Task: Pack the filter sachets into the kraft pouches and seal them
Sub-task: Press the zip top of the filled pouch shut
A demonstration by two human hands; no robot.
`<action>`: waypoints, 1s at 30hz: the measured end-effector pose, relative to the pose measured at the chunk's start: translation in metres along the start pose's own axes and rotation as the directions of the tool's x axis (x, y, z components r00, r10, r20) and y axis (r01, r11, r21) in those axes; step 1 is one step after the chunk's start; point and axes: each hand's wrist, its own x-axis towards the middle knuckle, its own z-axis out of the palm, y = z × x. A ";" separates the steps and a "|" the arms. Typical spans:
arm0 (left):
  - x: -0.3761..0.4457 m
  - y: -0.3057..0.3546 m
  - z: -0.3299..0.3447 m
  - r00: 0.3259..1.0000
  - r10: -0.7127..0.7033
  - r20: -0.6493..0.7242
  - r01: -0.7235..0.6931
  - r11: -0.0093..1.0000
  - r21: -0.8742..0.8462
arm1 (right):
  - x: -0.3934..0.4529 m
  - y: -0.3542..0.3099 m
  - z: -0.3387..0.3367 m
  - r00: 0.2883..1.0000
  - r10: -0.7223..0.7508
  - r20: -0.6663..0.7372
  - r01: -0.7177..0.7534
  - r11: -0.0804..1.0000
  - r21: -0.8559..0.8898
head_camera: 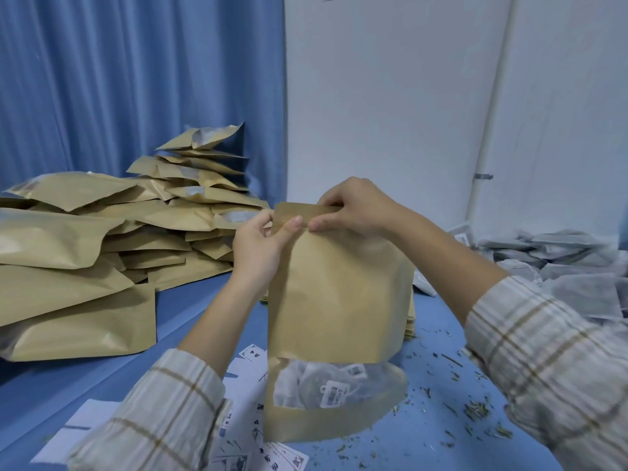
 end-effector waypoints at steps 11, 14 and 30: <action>0.000 0.001 0.007 0.999 -0.004 0.042 0.004 1.000 -0.005 | 0.001 -0.012 -0.008 1.000 -0.019 0.009 0.018 0.998 0.060; -0.003 0.002 0.006 0.996 -0.036 0.079 0.043 0.996 -0.083 | 0.001 -0.012 -0.006 1.000 -0.022 -0.009 0.023 0.996 0.091; -0.008 0.003 0.002 0.992 0.077 -0.097 -0.069 0.994 0.082 | -0.014 0.017 -0.028 1.000 -0.016 0.021 0.018 0.994 -0.108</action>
